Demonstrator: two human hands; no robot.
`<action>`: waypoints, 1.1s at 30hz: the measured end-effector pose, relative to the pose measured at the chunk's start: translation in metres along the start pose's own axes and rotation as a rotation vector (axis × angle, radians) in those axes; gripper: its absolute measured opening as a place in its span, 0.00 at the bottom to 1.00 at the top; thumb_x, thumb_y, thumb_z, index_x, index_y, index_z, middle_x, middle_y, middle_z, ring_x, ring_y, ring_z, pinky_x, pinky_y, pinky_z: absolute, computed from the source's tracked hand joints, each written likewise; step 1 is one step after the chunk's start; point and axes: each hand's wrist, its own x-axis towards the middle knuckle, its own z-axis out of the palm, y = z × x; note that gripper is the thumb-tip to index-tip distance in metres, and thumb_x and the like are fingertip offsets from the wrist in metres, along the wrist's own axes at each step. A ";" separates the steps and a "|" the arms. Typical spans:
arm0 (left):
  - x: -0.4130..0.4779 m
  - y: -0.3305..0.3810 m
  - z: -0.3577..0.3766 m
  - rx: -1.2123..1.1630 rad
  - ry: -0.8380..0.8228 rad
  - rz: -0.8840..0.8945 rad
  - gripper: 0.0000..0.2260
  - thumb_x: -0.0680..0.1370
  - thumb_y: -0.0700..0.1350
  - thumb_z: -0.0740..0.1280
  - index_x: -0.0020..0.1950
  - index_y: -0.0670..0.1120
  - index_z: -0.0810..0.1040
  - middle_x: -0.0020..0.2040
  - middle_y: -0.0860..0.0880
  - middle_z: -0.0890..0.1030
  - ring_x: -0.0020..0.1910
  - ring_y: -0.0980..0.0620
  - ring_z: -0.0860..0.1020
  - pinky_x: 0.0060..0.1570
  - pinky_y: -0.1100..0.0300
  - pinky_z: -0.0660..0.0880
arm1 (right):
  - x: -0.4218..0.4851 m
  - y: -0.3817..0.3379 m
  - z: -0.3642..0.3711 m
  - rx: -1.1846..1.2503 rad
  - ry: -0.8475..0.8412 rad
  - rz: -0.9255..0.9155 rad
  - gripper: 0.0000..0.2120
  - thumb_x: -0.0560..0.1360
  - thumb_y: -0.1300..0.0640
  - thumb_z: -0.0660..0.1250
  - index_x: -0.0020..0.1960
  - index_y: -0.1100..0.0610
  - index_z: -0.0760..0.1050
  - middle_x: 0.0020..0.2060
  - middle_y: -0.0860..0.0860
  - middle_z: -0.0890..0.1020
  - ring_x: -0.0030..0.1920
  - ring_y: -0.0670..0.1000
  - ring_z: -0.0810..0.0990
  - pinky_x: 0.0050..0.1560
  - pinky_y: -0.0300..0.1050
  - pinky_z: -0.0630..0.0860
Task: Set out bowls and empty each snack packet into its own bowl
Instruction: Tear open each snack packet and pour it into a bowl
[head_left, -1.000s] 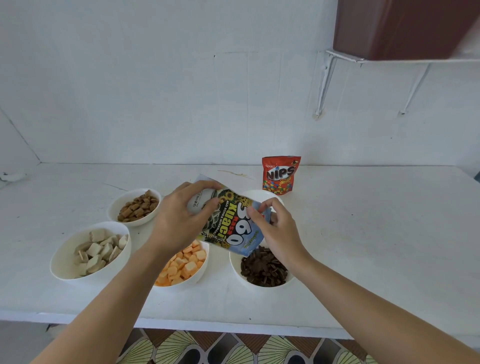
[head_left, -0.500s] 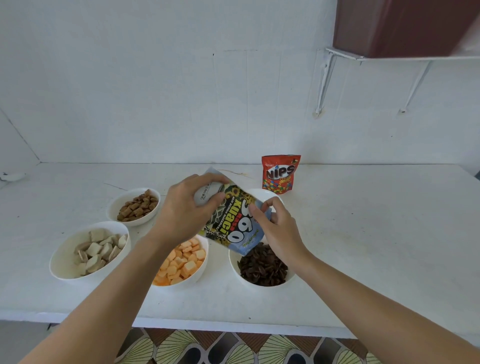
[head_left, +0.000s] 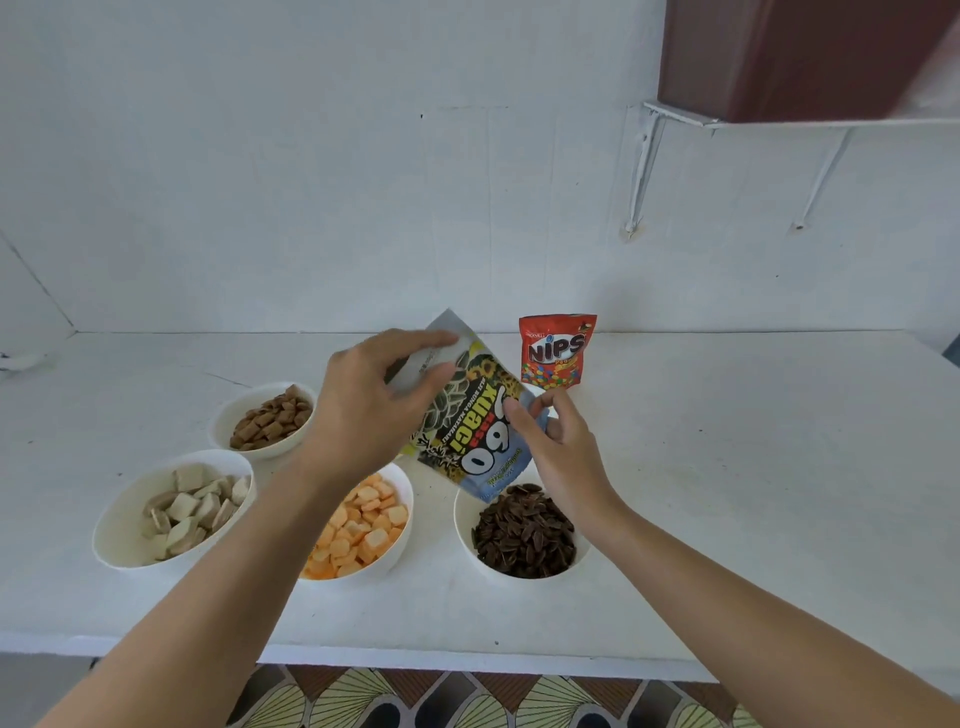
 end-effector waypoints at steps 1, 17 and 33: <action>-0.002 -0.004 0.004 0.009 -0.045 -0.008 0.11 0.78 0.48 0.72 0.60 0.53 0.83 0.53 0.57 0.83 0.47 0.60 0.83 0.39 0.66 0.80 | -0.002 0.004 -0.001 -0.047 0.001 0.004 0.16 0.77 0.42 0.67 0.46 0.52 0.68 0.44 0.53 0.86 0.45 0.47 0.86 0.47 0.56 0.83; 0.024 0.018 0.012 0.182 -0.322 0.235 0.09 0.80 0.41 0.68 0.57 0.52 0.83 0.46 0.58 0.83 0.37 0.63 0.78 0.36 0.73 0.70 | -0.004 -0.002 -0.009 -0.380 0.079 -0.227 0.33 0.66 0.32 0.72 0.58 0.51 0.65 0.56 0.47 0.67 0.58 0.38 0.70 0.47 0.29 0.74; 0.022 0.021 0.035 0.122 -0.527 0.455 0.10 0.83 0.39 0.65 0.57 0.50 0.83 0.54 0.56 0.85 0.54 0.57 0.83 0.50 0.51 0.80 | -0.006 0.000 -0.014 -0.177 -0.021 -0.211 0.22 0.70 0.49 0.78 0.59 0.49 0.73 0.48 0.42 0.84 0.51 0.40 0.82 0.49 0.35 0.77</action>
